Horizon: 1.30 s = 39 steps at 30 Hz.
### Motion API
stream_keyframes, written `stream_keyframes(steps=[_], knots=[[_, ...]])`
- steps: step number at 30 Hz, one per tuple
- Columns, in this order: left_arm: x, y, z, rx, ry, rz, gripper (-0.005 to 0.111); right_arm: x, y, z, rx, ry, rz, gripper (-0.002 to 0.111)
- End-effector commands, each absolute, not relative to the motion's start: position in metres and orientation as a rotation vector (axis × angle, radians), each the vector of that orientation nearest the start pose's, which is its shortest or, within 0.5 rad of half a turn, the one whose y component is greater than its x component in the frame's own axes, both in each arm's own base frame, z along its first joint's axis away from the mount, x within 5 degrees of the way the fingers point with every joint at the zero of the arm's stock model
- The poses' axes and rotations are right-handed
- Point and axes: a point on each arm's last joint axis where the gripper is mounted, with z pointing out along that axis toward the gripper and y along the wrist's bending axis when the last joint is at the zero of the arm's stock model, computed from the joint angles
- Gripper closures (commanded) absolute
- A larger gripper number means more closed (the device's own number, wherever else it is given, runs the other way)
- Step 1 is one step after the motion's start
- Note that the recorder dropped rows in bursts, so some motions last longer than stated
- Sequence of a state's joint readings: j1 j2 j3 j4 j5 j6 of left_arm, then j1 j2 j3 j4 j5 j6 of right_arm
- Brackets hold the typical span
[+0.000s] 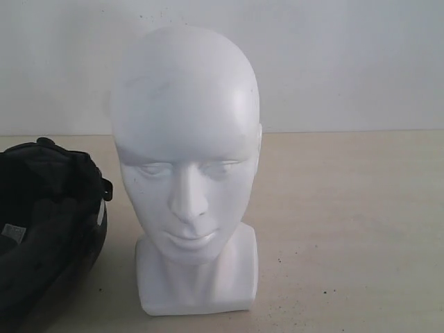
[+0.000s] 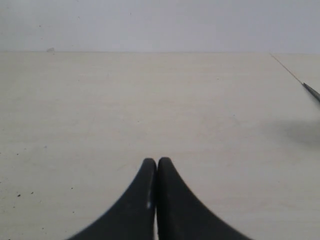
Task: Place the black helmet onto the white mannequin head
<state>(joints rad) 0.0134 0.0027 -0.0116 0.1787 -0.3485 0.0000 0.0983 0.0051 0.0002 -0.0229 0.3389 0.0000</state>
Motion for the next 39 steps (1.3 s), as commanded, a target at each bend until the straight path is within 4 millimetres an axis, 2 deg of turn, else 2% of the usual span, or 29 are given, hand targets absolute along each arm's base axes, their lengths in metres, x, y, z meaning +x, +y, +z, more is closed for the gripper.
stream_keyframes(steps=[1, 7, 10, 20, 36, 39], knots=[[0.035, -0.006, 0.281, 0.117, 0.969, 0.1, 0.102, 0.054, 0.004, 0.183, -0.102, 1.81, 0.036, 0.108], [0.019, -0.006, 0.328, 0.137, 0.842, 0.167, 0.102, 0.054, 0.004, 0.183, -0.102, 1.81, 0.036, 0.108], [0.017, -0.006, 0.34, 0.136, 0.817, 0.168, 0.102, 0.054, 0.004, 0.183, -0.102, 1.81, 0.036, 0.108], [0.008, -0.008, 0.349, 0.142, 0.693, 0.163, 0.102, 0.054, 0.004, 0.183, -0.102, 1.81, 0.036, 0.108], [0.007, -0.008, 0.35, 0.146, 0.678, 0.164, 0.102, 0.054, 0.004, 0.183, -0.102, 1.81, 0.036, 0.108], [0.013, -0.007, 0.347, 0.145, 0.738, 0.167, 0.102, 0.054, 0.004, 0.183, -0.102, 1.81, 0.036, 0.108]])
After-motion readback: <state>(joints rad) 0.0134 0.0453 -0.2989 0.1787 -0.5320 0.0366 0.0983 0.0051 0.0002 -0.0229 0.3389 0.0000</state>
